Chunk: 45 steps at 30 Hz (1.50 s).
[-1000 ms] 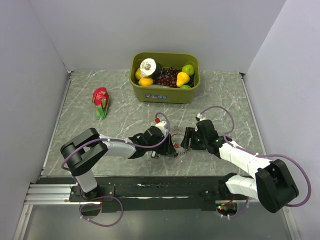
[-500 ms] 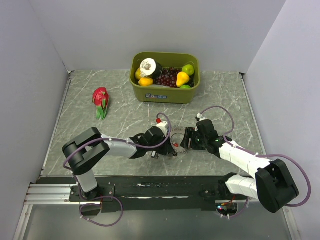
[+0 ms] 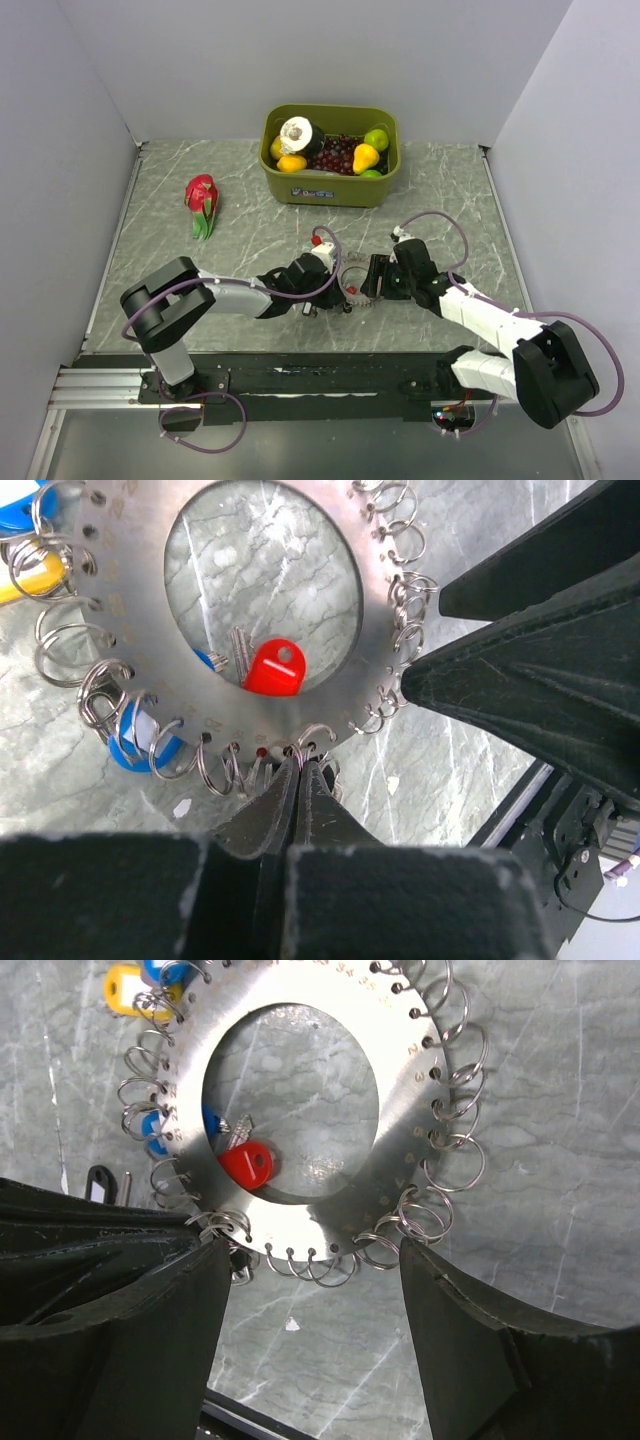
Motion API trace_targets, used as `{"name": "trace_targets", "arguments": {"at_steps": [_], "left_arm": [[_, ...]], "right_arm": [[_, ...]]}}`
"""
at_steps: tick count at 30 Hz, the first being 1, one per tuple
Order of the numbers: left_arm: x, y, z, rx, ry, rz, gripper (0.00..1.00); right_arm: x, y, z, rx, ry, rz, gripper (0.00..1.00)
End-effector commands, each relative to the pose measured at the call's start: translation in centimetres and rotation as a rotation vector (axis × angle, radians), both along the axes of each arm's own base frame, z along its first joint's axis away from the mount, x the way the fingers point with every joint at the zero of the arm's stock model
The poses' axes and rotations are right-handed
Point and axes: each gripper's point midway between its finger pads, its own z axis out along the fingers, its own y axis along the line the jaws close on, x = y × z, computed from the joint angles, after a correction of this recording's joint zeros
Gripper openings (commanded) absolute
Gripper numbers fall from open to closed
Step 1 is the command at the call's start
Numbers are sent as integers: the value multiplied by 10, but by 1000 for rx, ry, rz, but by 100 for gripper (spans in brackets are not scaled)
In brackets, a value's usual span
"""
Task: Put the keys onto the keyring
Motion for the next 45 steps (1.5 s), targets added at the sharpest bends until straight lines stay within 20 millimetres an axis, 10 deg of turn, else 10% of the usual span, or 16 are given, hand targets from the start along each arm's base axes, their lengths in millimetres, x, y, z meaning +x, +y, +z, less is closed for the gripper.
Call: {"name": "trace_targets", "arguments": {"at_steps": [1,11,20,34,45], "left_arm": [[0,-2,27,-47,-70,-26,1],[-4,-1,14,-12,-48,-48,17],[-3,0,32,-27,-94,-68,1],[-35,9,152,-81,-372,-391,1],[-82,27,248,-248,-574,-609,1]], "right_arm": [[10,6,21,37,-85,27,75],[8,8,26,51,-110,55,76],[8,11,51,75,-182,95,76],[-23,42,177,290,-632,444,99],[-98,60,275,472,-906,847,93]]}}
